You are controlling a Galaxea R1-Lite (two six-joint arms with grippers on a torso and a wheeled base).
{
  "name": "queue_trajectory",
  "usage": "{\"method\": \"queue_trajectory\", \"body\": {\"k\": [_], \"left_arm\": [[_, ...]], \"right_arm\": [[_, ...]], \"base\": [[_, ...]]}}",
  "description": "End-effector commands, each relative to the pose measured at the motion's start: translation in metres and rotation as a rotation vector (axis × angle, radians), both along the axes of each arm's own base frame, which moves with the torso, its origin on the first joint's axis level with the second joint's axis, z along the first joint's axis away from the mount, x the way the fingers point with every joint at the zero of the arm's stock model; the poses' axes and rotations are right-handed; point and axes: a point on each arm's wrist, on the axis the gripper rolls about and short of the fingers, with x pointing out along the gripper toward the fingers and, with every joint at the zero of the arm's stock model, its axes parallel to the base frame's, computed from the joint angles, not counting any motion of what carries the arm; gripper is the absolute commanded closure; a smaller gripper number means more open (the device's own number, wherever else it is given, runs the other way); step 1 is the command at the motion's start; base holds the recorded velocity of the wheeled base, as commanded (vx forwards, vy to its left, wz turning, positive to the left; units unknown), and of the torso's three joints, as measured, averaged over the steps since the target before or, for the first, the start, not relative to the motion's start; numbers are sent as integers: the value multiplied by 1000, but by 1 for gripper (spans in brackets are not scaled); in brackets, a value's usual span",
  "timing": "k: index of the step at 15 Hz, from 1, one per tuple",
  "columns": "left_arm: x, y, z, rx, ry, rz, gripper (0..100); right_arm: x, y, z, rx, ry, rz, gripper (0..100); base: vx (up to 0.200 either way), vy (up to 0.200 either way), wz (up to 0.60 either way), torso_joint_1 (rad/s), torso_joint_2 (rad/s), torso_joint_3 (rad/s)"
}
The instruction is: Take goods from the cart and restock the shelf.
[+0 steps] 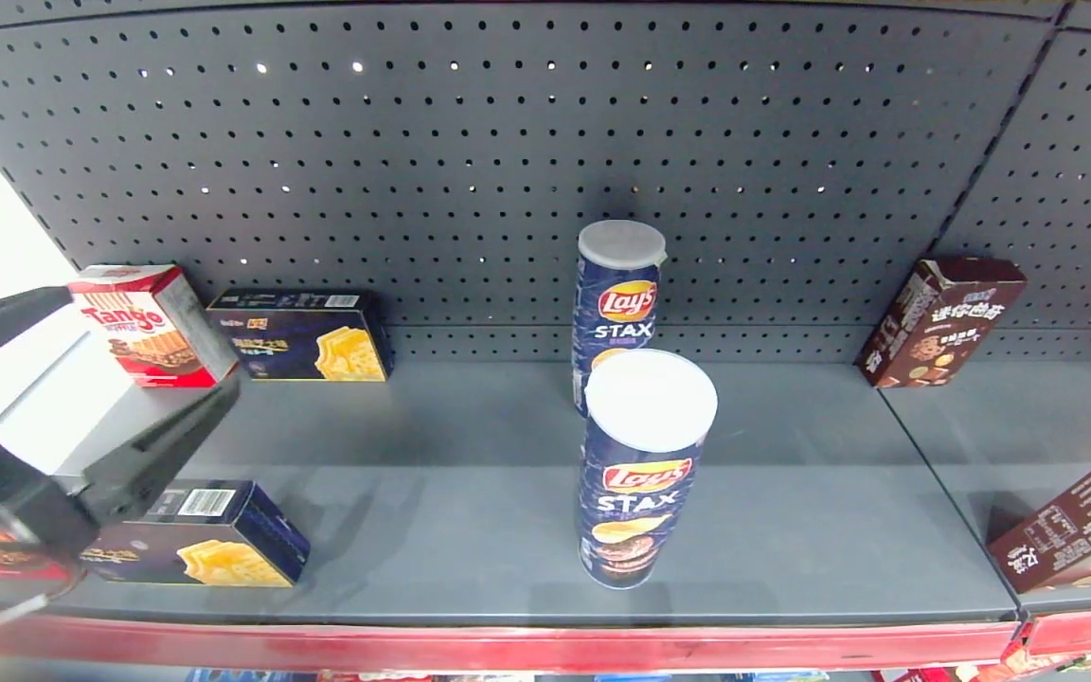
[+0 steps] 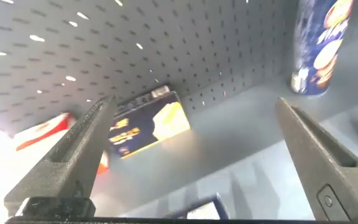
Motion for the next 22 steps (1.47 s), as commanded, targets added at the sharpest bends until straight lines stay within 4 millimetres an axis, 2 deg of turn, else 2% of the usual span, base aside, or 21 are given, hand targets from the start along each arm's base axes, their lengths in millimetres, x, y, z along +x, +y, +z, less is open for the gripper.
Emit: {"method": "queue_trajectory", "body": {"k": [1, 2, 3, 4, 5, 6, 8, 11, 13, 14, 16, 22], "left_arm": [[-60, 24, -12, -71, -140, 6, 0], [-69, 27, -21, -71, -138, 6, 0], [-90, 35, -47, -71, -130, 10, 0], [-107, 42, -74, -76, -113, 92, 0], [-114, 43, -92, -110, -112, 147, 0], [-114, 42, -106, -128, -93, 186, 0], [-120, 40, -117, -138, -51, 242, 0], [-128, 37, -150, -146, 144, 262, 0], [-128, 37, -156, -125, 207, 206, 0], [-133, 38, -156, -155, 162, 63, 0], [-134, 37, -157, -200, 153, 106, 0], [-135, 37, -157, -241, 155, 89, 0]], "right_arm": [[0, 0, 0, 0, 0, 0, 0], [0, 0, 0, 0, 0, 0, 0], [0, 0, 0, 0, 0, 0, 0], [0, 0, 0, 0, 0, 0, 0], [0, 0, 0, 0, -2, 0, 0], [0, 0, 0, 0, 0, 0, 0], [0, 0, 0, 0, 0, 0, 0], [0, 0, 0, 0, -2, 0, 0], [0, 0, 0, 0, 0, 0, 0], [0, 0, 0, 0, 0, 0, 0], [0, 0, 0, 0, 0, 0, 0], [0, 0, 0, 0, 0, 0, 0]], "base": [[0, 0, 0, 0, 0, 0], [0, 0, 0, 0, 0, 0], [0, 0, 0, 0, 0, 0], [0, 0, 0, 0, 0, 0], [0, 0, 0, 0, 0, 0], [0, 0, 0, 0, 0, 0], [0, 0, 0, 0, 0, 0], [0, 0, 0, 0, 0, 0], [0, 0, 0, 0, 0, 0], [0, 0, 0, 0, 0, 0], [0, 0, 0, 0, 0, 0], [0, 0, 0, 0, 0, 0]]}}
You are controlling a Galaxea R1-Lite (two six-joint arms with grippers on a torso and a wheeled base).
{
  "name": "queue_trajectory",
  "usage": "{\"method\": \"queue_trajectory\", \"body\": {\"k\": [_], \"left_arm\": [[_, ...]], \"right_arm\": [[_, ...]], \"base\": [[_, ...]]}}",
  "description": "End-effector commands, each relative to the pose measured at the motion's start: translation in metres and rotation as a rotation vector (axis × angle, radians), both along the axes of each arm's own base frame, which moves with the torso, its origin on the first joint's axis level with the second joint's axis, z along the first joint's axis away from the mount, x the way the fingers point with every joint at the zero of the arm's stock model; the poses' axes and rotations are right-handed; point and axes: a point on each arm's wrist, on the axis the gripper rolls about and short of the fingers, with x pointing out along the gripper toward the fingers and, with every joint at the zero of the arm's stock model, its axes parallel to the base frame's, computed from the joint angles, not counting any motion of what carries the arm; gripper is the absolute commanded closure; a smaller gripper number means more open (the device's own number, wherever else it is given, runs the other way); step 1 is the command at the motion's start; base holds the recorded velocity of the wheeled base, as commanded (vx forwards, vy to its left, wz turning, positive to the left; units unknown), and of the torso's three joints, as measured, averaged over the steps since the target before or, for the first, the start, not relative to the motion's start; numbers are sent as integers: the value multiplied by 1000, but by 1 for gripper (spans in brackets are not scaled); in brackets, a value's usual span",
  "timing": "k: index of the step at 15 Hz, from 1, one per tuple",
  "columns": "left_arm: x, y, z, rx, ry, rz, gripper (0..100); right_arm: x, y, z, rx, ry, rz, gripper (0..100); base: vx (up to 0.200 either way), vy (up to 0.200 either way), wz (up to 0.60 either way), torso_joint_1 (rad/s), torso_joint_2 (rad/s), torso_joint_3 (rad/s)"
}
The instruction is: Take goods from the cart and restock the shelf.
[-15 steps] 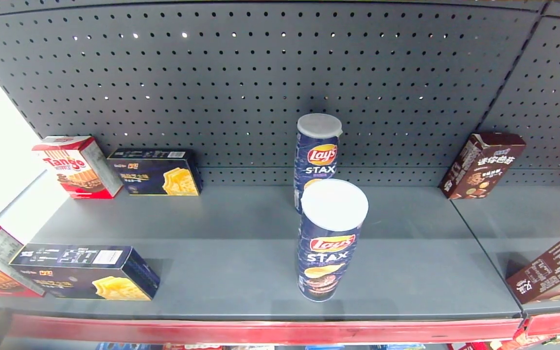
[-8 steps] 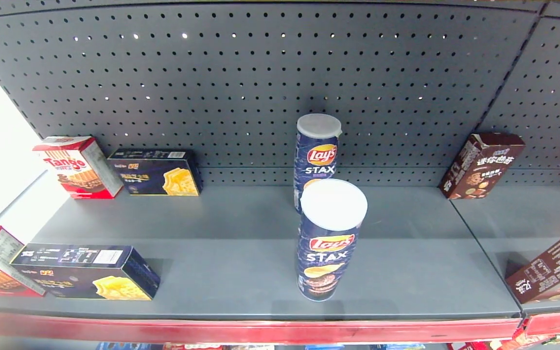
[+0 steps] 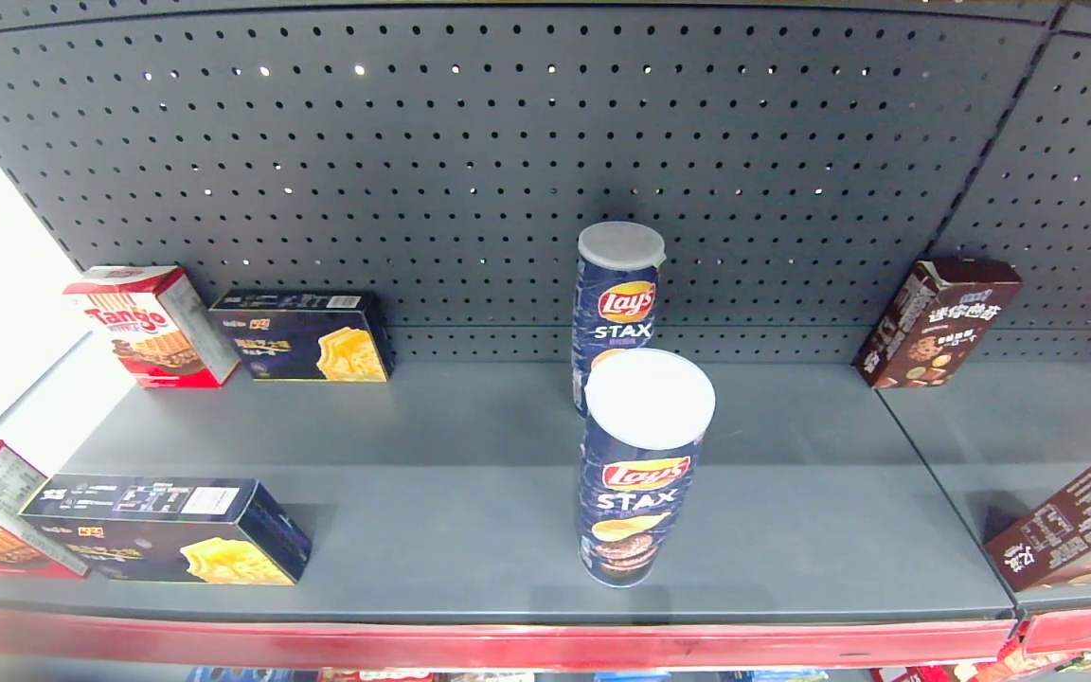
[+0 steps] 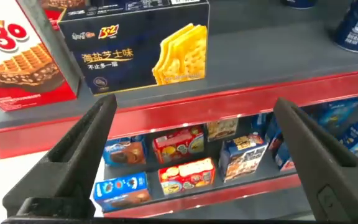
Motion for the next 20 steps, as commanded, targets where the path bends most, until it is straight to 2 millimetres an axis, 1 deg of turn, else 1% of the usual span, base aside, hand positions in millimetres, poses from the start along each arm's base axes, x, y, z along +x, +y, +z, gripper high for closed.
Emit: {"method": "queue_trajectory", "body": {"k": [1, 3, 4, 6, 7, 8, 10, 16, 20], "left_arm": [[0, 0, 0, -12, 9, -3, 0], [0, 1, -1, -26, 11, 22, 0], [0, 7, -6, -56, 54, 304, 0], [0, 6, -6, -61, 51, 283, 0], [0, 5, -6, -13, 60, 226, 0], [0, 3, -7, -2, 63, 134, 0], [0, 2, -7, 3, 62, 88, 0], [0, 2, -7, 6, 62, 88, 0], [0, 3, -7, -13, 63, 126, 0]], "right_arm": [[0, 0, 0, 0, 0, 0, 0], [0, 0, 0, 0, -1, 0, 0], [0, 0, 0, 0, 0, 0, 0], [0, 0, 0, 0, 0, 0, 0], [0, 0, 0, 0, 0, 0, 0], [0, 0, 0, 0, 0, 0, 0], [0, 0, 0, 0, 0, 0, 0], [0, 0, 0, -5, 5, 12, 0], [0, 0, 0, -3, 2, 12, 0]], "base": [[0, 0, 0, 0, 0, 0], [0, 0, 0, 0, 0, 0], [0, 0, 0, 0, 0, 0], [0, 0, 0, 0, 0, 0], [0, 0, 0, 0, 0, 0], [0, 0, 0, 0, 0, 0], [0, 0, 0, 0, 0, 0], [0, 0, 0, 0, 0, 0], [0, 0, 0, 0, 0, 0]]}}
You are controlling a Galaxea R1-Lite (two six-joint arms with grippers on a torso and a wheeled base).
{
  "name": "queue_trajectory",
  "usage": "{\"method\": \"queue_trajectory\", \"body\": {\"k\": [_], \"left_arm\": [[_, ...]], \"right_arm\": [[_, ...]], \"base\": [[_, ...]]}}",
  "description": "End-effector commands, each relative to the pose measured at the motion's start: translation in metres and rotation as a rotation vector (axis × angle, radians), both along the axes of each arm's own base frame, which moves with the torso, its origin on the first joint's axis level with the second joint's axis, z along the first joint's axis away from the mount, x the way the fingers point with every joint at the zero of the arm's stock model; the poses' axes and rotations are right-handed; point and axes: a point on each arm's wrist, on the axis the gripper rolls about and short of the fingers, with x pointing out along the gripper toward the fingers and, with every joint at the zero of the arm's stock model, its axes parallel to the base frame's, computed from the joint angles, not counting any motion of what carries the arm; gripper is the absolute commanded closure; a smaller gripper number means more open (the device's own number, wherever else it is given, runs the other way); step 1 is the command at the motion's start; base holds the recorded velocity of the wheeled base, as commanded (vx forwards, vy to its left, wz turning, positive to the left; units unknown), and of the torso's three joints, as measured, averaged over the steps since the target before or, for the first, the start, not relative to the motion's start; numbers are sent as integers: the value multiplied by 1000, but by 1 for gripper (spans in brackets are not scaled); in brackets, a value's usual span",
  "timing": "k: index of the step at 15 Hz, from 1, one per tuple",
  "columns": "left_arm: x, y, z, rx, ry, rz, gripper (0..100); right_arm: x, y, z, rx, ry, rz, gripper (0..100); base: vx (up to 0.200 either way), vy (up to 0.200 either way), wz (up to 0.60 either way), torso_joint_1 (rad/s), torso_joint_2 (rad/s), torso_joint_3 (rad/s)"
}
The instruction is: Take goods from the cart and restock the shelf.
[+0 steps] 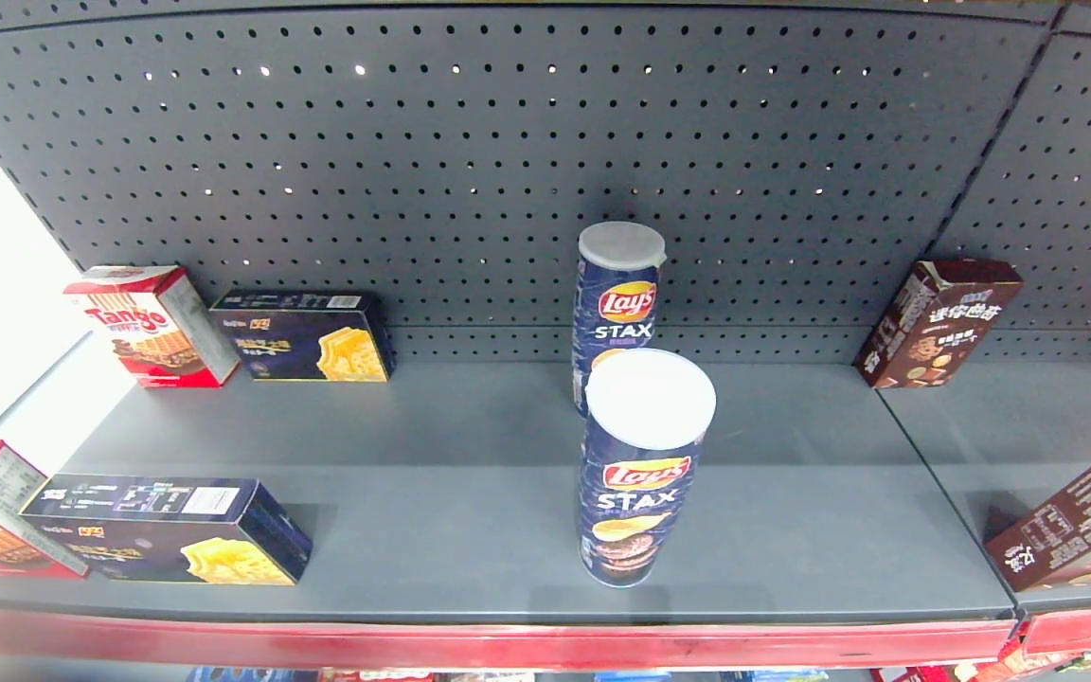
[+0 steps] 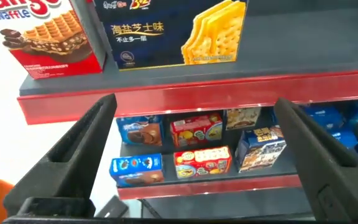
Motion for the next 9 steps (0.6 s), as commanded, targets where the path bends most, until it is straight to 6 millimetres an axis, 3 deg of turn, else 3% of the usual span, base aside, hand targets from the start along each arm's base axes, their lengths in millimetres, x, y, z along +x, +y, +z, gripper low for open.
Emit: {"method": "queue_trajectory", "body": {"k": [1, 8, 9], "left_arm": [[0, 0, 0, 2, 2, 21, 0], [0, 2, 0, -39, 4, 70, 0], [0, 2, 0, -41, 4, 70, 0]], "right_arm": [[0, 0, 0, 0, -1, -1, 0], [0, 0, 0, 0, -1, -1, 0], [0, 0, 0, 0, -1, -1, 0]], "base": [[0, 0, 0, 0, 0, 0], [0, 0, 0, 0, 0, 0], [0, -200, 0, 2, 2, -2]]}}
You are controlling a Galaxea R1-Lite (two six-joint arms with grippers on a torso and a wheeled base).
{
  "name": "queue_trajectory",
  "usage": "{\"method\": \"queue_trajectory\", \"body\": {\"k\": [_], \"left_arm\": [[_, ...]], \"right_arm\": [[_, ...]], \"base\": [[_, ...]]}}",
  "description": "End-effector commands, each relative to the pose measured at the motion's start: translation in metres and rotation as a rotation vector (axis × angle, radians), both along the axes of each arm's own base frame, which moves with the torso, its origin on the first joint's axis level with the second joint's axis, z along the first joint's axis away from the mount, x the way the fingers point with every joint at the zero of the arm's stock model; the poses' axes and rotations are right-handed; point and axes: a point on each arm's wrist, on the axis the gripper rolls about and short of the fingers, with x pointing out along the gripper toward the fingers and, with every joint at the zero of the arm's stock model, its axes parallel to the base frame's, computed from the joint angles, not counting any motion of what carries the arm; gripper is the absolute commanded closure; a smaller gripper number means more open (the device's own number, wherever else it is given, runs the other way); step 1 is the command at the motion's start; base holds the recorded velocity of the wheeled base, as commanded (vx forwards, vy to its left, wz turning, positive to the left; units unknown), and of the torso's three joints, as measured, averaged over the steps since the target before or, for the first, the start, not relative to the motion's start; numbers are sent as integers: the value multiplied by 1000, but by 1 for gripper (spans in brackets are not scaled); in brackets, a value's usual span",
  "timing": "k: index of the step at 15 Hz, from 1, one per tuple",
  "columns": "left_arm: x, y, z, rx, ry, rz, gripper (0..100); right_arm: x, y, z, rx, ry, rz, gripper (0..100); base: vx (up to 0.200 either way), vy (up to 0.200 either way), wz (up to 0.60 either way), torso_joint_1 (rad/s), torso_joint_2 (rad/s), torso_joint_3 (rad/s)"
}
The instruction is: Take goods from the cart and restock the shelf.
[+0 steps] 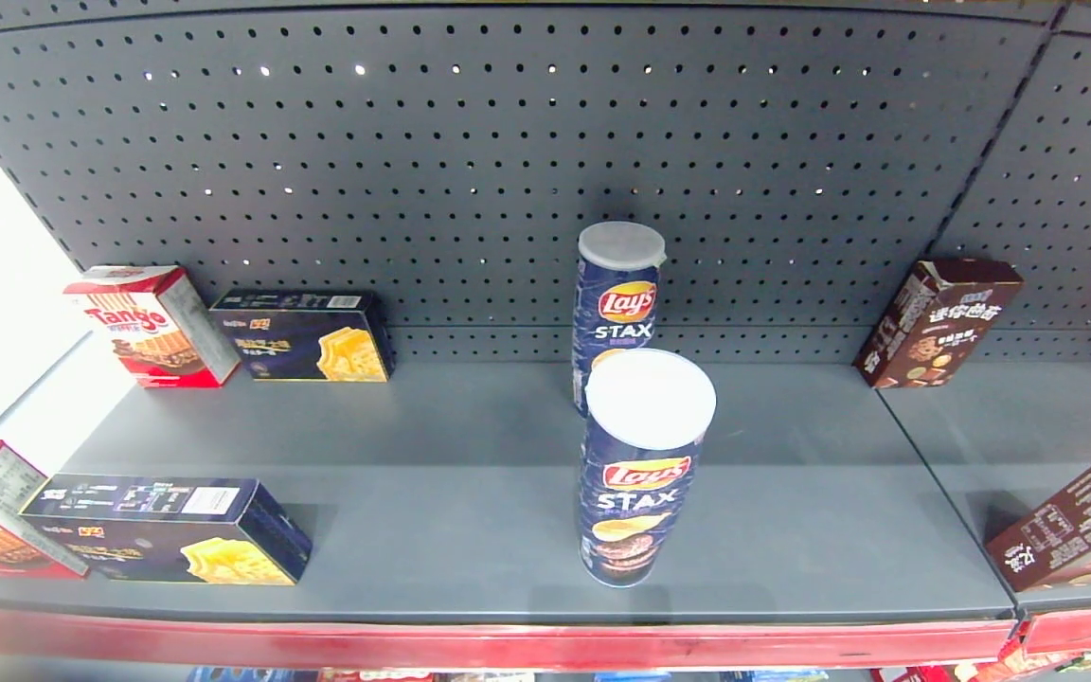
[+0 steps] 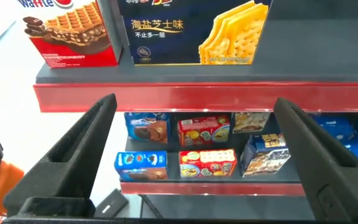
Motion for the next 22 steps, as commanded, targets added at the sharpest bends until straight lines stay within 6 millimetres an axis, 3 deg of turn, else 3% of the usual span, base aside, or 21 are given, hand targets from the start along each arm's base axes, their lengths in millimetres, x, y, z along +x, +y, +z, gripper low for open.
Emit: {"method": "queue_trajectory", "body": {"k": [1, 22], "left_arm": [[0, 0, 0, -3, 3, -1, 0], [0, 0, 0, -3, 5, -3, 0]], "right_arm": [[0, 0, 0, 0, 0, 0, 0], [0, 0, 0, 0, 0, 2, 0]], "base": [[0, -200, 0, 2, -2, 7], [-29, 0, 0, 0, 0, 1]]}}
